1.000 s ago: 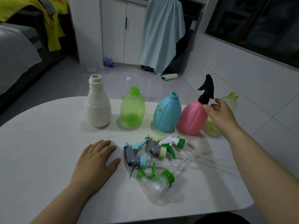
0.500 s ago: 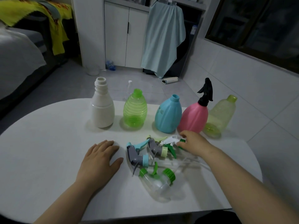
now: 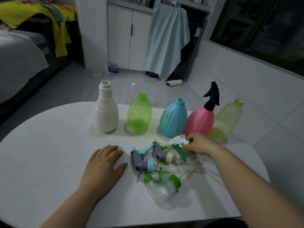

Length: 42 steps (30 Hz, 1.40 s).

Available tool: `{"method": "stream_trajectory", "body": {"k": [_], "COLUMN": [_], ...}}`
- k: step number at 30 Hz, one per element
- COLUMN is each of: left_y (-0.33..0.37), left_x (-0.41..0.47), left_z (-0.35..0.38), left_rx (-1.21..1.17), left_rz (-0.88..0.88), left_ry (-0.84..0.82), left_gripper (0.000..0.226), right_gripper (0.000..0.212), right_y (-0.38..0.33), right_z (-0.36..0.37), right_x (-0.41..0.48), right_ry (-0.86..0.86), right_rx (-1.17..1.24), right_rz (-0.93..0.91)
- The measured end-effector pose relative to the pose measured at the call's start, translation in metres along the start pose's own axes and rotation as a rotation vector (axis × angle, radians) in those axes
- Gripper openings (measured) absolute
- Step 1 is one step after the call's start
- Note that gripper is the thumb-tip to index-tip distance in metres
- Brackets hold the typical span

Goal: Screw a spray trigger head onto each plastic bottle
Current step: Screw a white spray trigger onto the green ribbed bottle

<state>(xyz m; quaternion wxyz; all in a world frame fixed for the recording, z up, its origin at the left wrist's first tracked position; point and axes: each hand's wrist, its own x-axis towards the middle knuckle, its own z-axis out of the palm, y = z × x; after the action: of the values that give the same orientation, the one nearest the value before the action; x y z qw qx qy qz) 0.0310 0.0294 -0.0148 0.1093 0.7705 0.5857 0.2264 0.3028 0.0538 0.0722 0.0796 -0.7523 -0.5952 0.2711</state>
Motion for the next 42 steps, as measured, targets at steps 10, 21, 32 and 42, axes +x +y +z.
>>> {"method": "stream_trajectory", "body": {"k": [10,21,32,42], "left_y": [0.004,0.056,0.072,0.069], "left_x": [-0.003,0.047,0.142,0.162], "left_z": [-0.006,-0.053,-0.039,-0.028], "left_rx": [-0.035,-0.443,-0.656,-0.525], "left_rz": [-0.010,0.020,-0.250,-0.247], "left_ry": [-0.017,0.193,0.223,0.205], "left_gripper": [0.043,0.043,0.058,0.043], "right_gripper": [0.028,0.006,0.010,0.014], "right_y": [-0.011,-0.038,-0.025,-0.014], "right_z": [-0.042,-0.071,-0.068,-0.060], "right_x": [-0.035,-0.054,-0.041,-0.036], "right_ry": [-0.025,0.365,0.403,0.277], "right_rx": [0.716,1.112,1.300,1.409], "right_rz": [-0.250,-0.395,-0.313,-0.286]}}
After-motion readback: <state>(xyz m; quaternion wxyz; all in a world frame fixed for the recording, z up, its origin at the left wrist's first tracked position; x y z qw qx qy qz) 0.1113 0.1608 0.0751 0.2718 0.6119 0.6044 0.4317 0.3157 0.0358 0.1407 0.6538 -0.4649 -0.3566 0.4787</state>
